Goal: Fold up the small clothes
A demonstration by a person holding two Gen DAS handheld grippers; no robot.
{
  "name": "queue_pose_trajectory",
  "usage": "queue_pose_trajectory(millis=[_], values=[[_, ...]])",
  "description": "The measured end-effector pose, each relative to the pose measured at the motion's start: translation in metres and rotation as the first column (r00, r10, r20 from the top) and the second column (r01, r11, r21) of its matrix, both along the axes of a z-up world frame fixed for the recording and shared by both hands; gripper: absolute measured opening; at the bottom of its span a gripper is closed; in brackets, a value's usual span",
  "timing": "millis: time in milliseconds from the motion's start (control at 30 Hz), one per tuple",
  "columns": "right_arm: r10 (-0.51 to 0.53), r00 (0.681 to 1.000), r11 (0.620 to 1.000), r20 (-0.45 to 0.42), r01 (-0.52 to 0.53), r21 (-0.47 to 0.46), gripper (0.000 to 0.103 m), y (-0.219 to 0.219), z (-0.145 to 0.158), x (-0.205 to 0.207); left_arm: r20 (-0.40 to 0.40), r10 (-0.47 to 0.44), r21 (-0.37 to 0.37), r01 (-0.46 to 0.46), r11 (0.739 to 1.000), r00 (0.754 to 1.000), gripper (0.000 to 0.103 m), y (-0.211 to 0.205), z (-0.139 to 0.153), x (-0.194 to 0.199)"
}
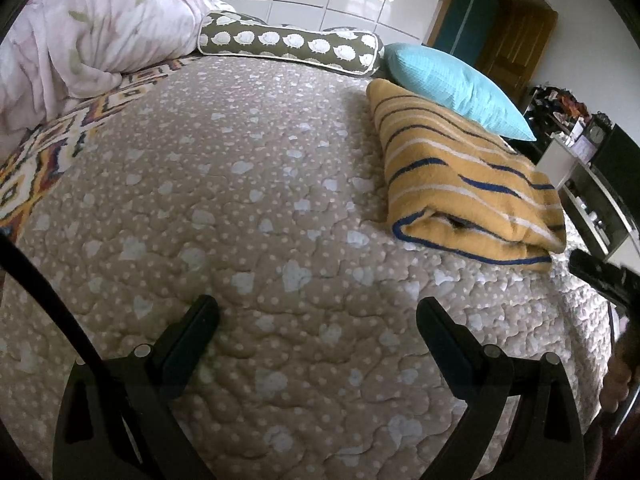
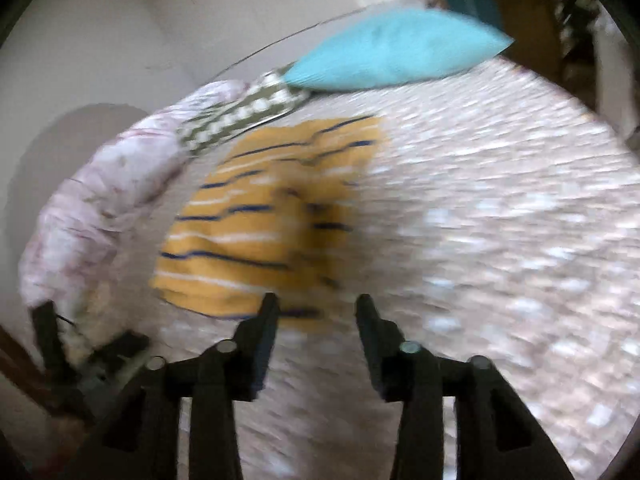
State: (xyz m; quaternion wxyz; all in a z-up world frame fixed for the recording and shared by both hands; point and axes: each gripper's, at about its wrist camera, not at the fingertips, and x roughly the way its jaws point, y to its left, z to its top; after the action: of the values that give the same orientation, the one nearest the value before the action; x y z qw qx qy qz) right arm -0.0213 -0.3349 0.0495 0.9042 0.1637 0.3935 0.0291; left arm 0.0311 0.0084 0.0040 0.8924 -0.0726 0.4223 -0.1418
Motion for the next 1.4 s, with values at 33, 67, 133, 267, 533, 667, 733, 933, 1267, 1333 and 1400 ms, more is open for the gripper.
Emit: queue_pose_trajectory(millis=[33, 67, 133, 267, 533, 667, 733, 933, 1267, 1333, 1400], values=[[-0.041, 0.999, 0.998, 0.003, 0.041, -0.049, 0.054, -0.002, 0.000, -0.009, -0.001, 0.001, 0.009, -0.001, 1.000, 1.000, 0.098, -0.001, 0.000, 0.000], [-0.069, 0.998, 0.995, 0.002, 0.069, -0.073, 0.055, -0.007, -0.002, -0.015, -0.002, 0.001, 0.017, -0.001, 1.000, 1.000, 0.098, -0.003, 0.000, 0.000], [-0.113, 0.994, 0.989, -0.014, 0.111, -0.097, 0.055, -0.013, -0.008, -0.022, -0.003, 0.001, 0.037, -0.001, 0.999, 1.000, 0.098, -0.005, -0.001, 0.000], [-0.156, 0.987, 0.980, -0.037, 0.150, -0.130, 0.056, -0.024, -0.024, -0.024, -0.006, 0.003, 0.070, -0.002, 0.998, 1.000, 0.098, -0.009, -0.001, 0.000], [-0.109, 0.993, 0.959, -0.051, 0.092, -0.269, 0.079, 0.002, -0.029, -0.014, -0.006, 0.004, 0.111, -0.004, 0.994, 1.000, 0.098, -0.014, -0.002, 0.001], [-0.115, 0.992, 0.949, -0.054, 0.093, -0.300, 0.080, 0.004, -0.032, -0.012, -0.006, 0.004, 0.112, -0.003, 0.994, 1.000, 0.098, -0.014, -0.002, 0.001], [-0.116, 0.992, 0.952, -0.052, 0.096, -0.292, 0.080, 0.002, -0.032, -0.013, -0.006, 0.004, 0.113, -0.003, 0.994, 1.000, 0.098, -0.014, -0.002, 0.000], [-0.118, 0.992, 0.949, -0.051, 0.097, -0.301, 0.081, 0.002, -0.032, -0.014, -0.006, 0.003, 0.113, -0.003, 0.994, 1.000, 0.098, -0.014, -0.002, 0.000], [-0.118, 0.992, 0.949, -0.050, 0.098, -0.299, 0.082, 0.003, -0.032, -0.014, -0.005, 0.003, 0.114, -0.003, 0.993, 1.000, 0.098, -0.014, -0.002, 0.000], [-0.118, 0.992, 0.949, -0.050, 0.098, -0.299, 0.082, 0.003, -0.032, -0.013, -0.005, 0.004, 0.115, -0.003, 0.993, 1.000, 0.098, -0.014, -0.002, 0.000], [-0.118, 0.992, 0.949, -0.050, 0.098, -0.299, 0.082, 0.003, -0.032, -0.013, -0.005, 0.003, 0.115, -0.003, 0.993, 1.000, 0.098, -0.015, -0.002, 0.000]])
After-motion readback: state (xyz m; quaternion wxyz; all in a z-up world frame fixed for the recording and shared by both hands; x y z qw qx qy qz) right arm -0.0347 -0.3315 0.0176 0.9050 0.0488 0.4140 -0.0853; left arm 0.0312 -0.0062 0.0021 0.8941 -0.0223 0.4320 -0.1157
